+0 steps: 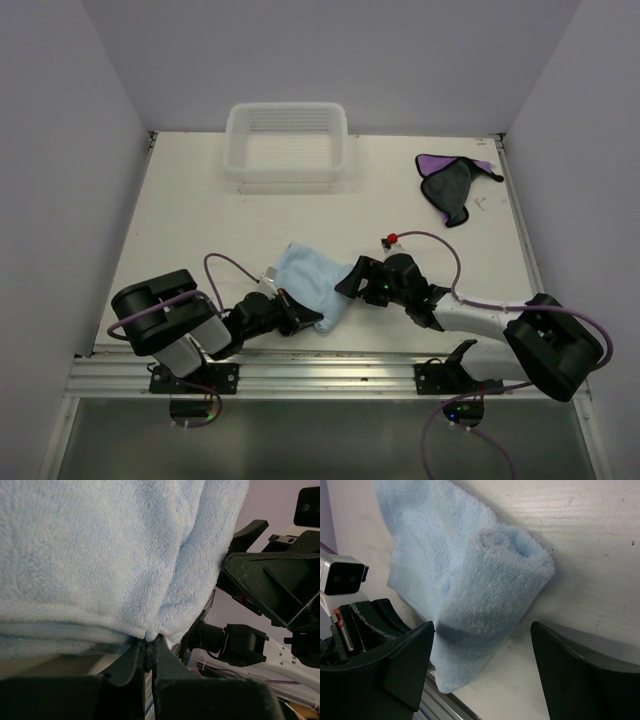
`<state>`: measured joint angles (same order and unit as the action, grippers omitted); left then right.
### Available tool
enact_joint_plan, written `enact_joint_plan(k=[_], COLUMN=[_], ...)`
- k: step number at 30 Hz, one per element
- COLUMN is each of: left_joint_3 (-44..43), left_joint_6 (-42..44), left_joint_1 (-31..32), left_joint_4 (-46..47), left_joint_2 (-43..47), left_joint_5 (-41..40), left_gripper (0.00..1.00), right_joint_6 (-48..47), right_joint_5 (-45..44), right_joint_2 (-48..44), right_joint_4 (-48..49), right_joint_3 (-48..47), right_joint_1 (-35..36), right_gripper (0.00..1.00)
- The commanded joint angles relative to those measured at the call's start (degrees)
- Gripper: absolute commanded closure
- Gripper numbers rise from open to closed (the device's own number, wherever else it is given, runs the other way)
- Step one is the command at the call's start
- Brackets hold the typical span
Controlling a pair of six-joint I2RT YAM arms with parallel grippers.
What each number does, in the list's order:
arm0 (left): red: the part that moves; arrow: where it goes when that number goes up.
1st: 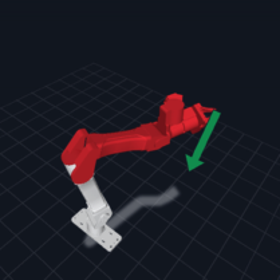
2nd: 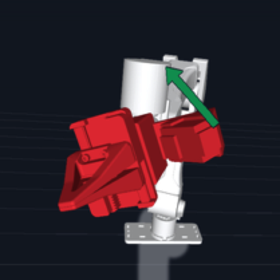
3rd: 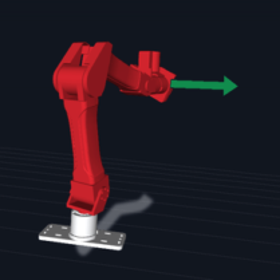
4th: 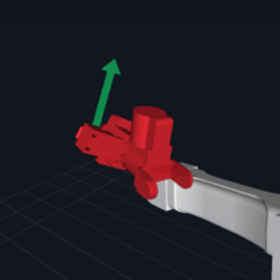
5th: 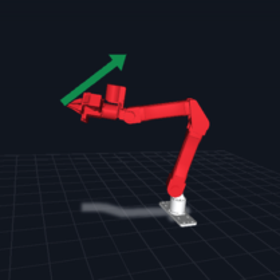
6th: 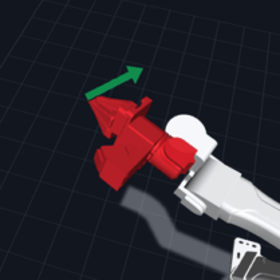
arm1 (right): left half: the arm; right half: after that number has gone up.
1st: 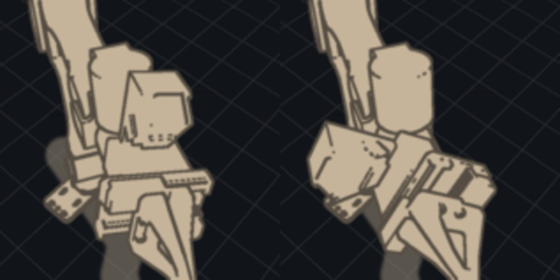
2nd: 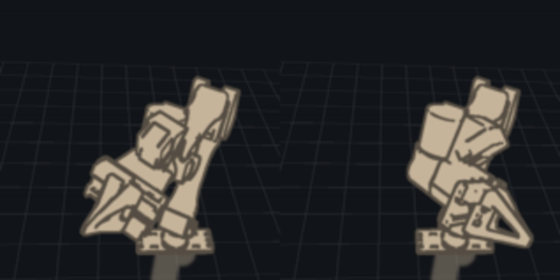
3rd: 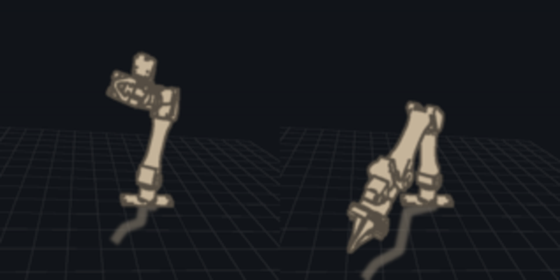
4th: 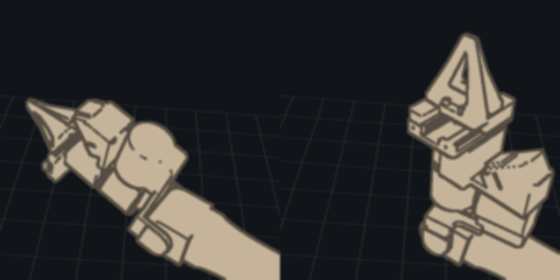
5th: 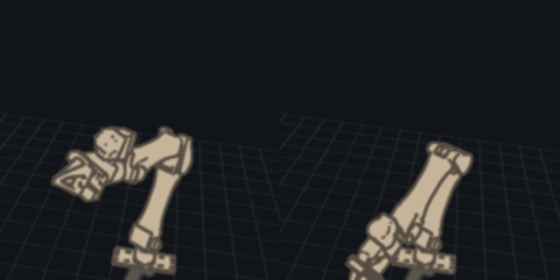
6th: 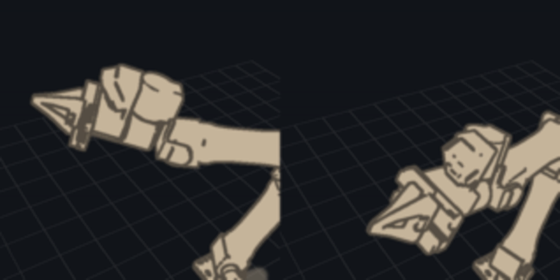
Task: Roll the towels
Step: Roll the towel
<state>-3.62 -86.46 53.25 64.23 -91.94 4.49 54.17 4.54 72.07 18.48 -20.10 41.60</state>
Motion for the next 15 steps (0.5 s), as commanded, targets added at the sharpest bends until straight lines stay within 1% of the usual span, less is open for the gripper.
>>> enact_joint_plan(k=[1, 5, 9, 11, 12, 15], left_joint_3=[0.7, 0.9, 1.1, 1.2, 1.1, 0.8], left_joint_6=[-0.8, -1.4, -1.7, -1.5, -1.4, -1.1], left_joint_1=[-0.3, -0.4, -0.4, -0.4, -0.4, -0.4], left_joint_4=[1.9, 3.2, 3.9, 3.9, 3.8, 4.0], left_joint_2=[-1.0, -1.6, -1.6, -1.5, -1.5, -1.8], left_joint_5=[1.1, 1.7, 1.7, 1.7, 1.8, 2.1], left_gripper=[1.00, 1.00, 1.00, 1.00, 1.00, 1.00], right_joint_6=[0.7, 0.7, 0.7, 0.8, 1.0, 1.2], right_joint_5=[0.4, -0.2, -0.9, -1.5, -1.6, -1.9], right_joint_2=[1.3, 2.5, 3.9, 4.4, 4.7, 5.4], right_joint_4=[3.9, 4.4, 4.2, 3.9, 3.6, 2.9], right_joint_3=[-0.9, -1.7, -2.8, -3.5, -3.8, -4.8], right_joint_1=[0.8, 1.1, 1.5, 1.6, 1.6, 1.7], right_gripper=[0.19, 0.20, 0.24, 0.28, 0.34, 0.41])
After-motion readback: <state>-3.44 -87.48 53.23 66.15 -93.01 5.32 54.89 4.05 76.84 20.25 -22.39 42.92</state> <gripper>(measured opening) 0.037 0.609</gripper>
